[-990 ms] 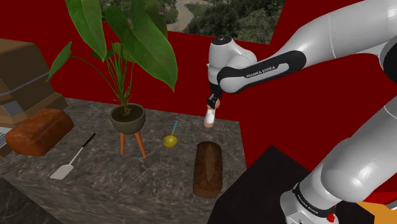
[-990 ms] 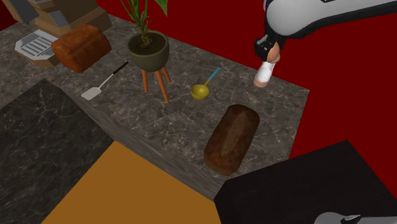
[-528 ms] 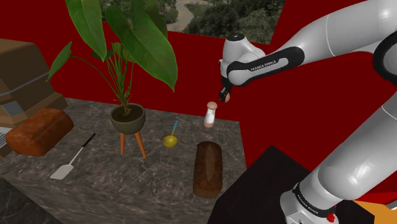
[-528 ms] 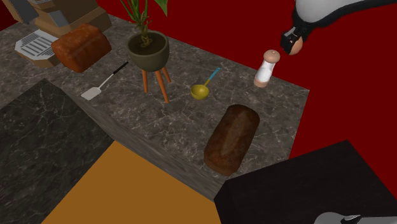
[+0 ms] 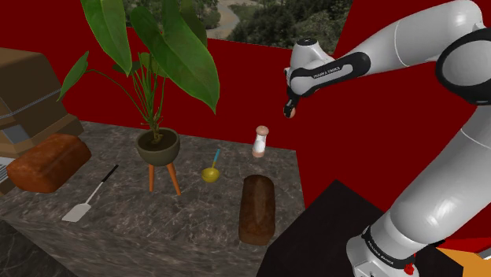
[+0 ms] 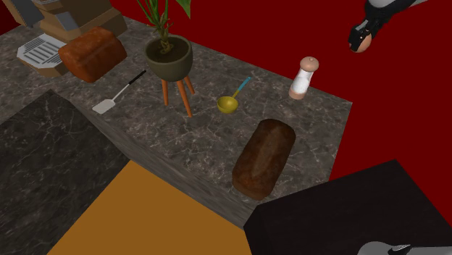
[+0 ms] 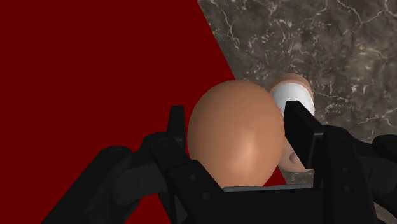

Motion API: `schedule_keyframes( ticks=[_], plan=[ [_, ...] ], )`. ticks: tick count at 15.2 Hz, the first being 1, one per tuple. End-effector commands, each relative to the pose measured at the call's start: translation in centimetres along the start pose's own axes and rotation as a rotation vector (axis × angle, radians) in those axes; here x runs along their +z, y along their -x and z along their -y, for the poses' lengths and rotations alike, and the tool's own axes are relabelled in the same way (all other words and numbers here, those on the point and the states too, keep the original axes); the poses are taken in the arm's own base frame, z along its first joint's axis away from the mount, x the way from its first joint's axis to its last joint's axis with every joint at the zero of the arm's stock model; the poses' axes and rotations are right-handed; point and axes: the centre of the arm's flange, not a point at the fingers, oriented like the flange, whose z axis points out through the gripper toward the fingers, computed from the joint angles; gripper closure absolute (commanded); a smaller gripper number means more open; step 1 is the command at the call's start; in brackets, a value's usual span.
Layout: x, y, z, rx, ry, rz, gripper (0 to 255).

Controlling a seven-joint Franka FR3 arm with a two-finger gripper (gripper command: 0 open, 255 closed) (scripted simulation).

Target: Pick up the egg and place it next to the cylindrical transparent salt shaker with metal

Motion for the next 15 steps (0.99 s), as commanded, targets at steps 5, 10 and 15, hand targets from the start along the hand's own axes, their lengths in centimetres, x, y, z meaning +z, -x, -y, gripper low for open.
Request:
schedule_keyframes(
  ticks=[5,10,15],
  plan=[
    [2.3,0.9,-4.0,-0.002,0.001,0.0,255],
    [4.8,0.9,-3.2,-0.002,0.001,0.0,255],
    [7.4,1.0,-2.5,-0.002,0.001,0.0,255]
  ],
)
